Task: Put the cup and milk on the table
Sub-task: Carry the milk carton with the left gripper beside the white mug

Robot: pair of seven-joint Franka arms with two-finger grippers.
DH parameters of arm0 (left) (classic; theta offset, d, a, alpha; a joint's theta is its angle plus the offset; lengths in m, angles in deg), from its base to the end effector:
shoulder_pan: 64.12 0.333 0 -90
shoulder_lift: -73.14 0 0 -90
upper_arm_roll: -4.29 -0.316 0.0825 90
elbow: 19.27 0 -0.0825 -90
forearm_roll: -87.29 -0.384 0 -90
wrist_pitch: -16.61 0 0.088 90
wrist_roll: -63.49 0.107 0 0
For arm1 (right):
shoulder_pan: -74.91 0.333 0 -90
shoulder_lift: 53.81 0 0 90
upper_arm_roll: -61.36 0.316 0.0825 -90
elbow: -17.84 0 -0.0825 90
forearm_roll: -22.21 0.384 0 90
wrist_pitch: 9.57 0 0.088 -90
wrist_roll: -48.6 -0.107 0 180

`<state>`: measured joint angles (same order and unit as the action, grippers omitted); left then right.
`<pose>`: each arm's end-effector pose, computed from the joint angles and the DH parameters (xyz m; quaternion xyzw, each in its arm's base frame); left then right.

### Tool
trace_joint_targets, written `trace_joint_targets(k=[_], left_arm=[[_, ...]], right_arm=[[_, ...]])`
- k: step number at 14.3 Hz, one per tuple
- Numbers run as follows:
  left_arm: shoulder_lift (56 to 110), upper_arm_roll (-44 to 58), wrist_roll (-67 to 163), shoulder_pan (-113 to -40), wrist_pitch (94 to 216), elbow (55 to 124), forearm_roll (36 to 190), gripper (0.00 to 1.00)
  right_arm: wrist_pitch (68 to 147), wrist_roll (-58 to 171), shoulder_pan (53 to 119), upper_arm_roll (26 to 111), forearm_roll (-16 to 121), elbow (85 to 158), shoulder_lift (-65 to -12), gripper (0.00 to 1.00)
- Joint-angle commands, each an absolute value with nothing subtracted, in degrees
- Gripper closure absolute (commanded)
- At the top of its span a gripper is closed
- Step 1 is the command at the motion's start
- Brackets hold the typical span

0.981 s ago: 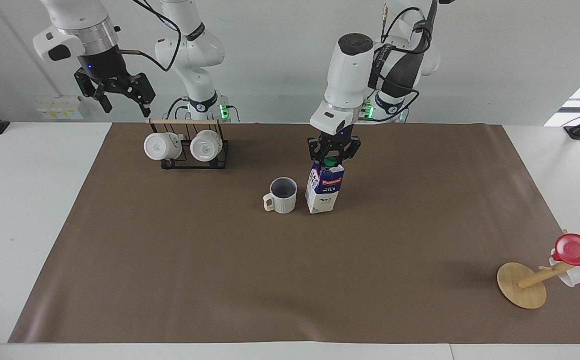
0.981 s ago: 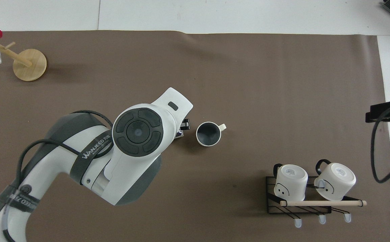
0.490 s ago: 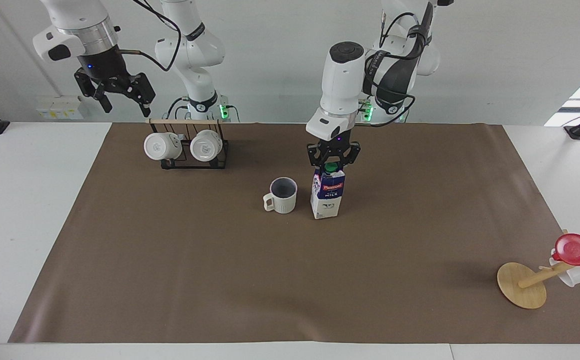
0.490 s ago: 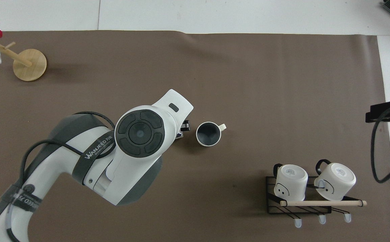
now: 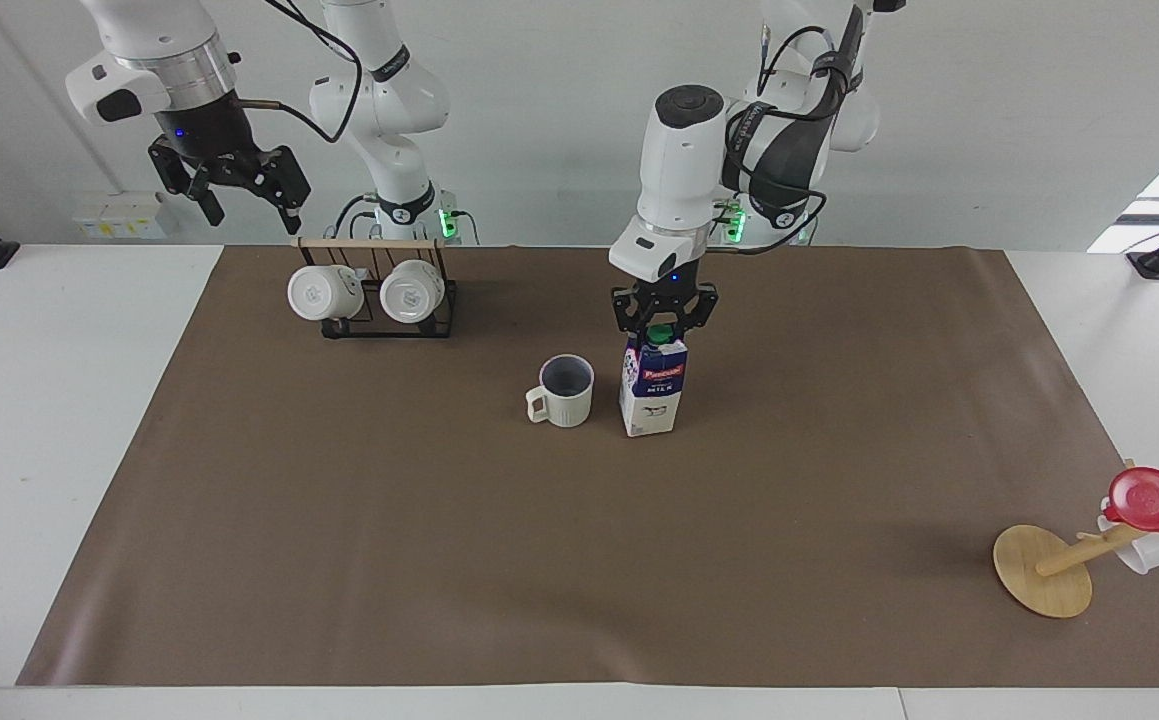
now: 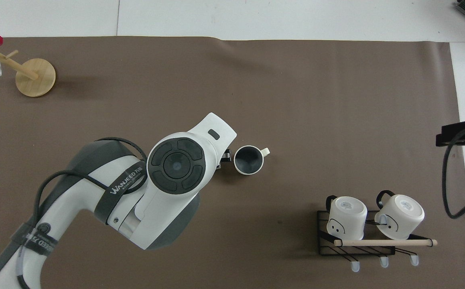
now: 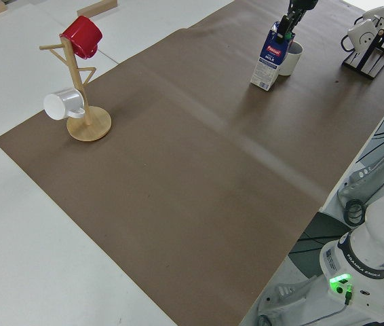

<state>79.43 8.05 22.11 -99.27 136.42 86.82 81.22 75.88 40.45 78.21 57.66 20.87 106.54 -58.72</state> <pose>0.4743 -0.3745 0.4738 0.9969 -0.0014 0.0780 0.0082 0.5191 -0.0080 0.6740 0.9970 -0.0755 0.0150 0.0079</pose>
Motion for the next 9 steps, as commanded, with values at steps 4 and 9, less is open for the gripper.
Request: trace_joint_targets(k=[4,9], left_arm=[[78.9,7.1,20.8,-100.7,137.0,87.8,79.7,0.24],[78.9,7.1,20.8,-100.7,136.9,87.7,79.7,0.03]], right_arm=[[75.2,42.2,77.4,58.0,21.3,106.7,-59.1,0.00],[75.2,42.2,77.4,58.0,21.4,106.7,-59.1,0.00]])
